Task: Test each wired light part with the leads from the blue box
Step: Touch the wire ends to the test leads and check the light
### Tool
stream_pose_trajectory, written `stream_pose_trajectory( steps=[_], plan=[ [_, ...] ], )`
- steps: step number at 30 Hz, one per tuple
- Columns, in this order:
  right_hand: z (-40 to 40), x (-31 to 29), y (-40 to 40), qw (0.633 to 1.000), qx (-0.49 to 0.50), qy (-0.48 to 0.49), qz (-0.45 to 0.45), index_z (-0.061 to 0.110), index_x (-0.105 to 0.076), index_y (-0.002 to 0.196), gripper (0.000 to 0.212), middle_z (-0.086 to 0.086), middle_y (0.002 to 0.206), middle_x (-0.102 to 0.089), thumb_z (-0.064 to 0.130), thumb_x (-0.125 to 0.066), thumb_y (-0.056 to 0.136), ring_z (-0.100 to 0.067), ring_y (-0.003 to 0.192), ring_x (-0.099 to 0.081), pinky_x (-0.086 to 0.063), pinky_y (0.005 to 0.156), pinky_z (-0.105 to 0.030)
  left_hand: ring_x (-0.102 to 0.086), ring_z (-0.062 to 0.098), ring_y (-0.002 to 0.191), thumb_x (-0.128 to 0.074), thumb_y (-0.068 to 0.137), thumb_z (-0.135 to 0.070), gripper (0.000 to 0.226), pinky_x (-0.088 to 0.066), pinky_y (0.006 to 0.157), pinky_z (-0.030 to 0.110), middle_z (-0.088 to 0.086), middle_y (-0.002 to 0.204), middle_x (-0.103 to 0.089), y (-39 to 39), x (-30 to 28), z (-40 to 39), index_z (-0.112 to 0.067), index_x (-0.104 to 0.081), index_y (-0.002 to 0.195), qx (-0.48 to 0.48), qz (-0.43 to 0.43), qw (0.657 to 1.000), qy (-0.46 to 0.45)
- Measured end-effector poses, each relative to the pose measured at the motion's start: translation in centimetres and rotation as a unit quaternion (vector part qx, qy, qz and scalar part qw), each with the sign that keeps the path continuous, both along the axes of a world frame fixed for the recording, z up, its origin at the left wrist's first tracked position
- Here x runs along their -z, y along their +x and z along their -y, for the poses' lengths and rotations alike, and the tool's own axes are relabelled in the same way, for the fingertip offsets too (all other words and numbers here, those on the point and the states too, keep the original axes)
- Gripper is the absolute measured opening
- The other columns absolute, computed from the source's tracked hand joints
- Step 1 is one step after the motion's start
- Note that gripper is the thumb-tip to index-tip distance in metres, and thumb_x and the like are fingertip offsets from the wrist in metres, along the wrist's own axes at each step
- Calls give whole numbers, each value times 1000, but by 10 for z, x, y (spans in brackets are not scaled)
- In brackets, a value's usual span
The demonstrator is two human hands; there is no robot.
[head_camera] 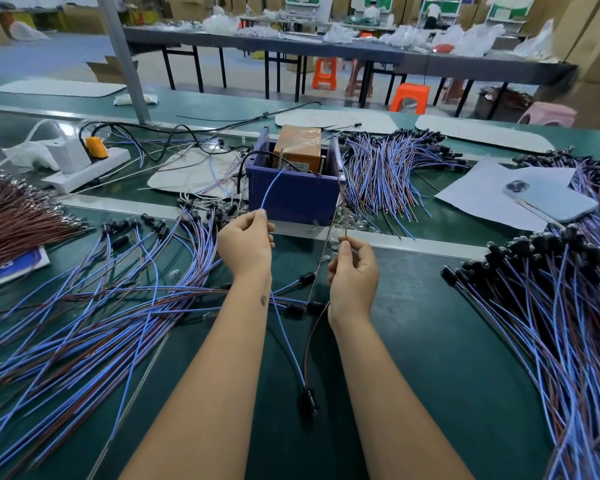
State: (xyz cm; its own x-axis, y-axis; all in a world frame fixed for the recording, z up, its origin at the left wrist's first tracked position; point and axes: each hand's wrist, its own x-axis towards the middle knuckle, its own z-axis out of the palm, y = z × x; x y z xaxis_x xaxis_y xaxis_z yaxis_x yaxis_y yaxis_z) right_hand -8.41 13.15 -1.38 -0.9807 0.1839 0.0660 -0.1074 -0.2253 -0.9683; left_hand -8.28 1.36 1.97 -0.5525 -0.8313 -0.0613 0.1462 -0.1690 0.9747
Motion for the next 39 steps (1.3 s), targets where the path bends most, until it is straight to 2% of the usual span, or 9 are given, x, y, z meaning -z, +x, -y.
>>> stream_pose_trajectory(
  steps=[5,20,32,39],
  plan=[
    [2,0,-2,1000,-5,13,6,19,-60,91,18,5,57,-50,11,-47,100,-1,46,-44,-39,45,-17,-45,6,39,-64,90,-14,27,-43,46,23,-2,54,-62,-2,2,1,-19,-66,64,8,14,1000,-9],
    [4,-1,-2,1000,2,22,5,21,-60,89,20,1,59,-51,11,-47,100,-2,46,-44,-42,45,-19,-44,4,35,-60,94,-14,22,-43,43,19,-2,55,-59,-7,2,-1,-14,-67,73,-87,-15,995,56],
    [3,1,-2,999,-10,43,2,23,-61,88,20,3,59,-53,14,-48,100,-4,47,-46,-42,45,-17,-47,5,37,-63,90,-11,23,-45,45,21,-3,51,-59,-11,1,0,-15,-66,68,-9,19,1000,11],
    [4,2,-2,998,-12,53,6,26,-61,84,23,3,59,-53,13,-49,99,-7,49,-47,-44,51,-26,-48,5,37,-64,89,-12,21,-45,46,23,-4,49,-59,-10,5,-3,-16,-67,69,11,30,999,-10]
  ],
)
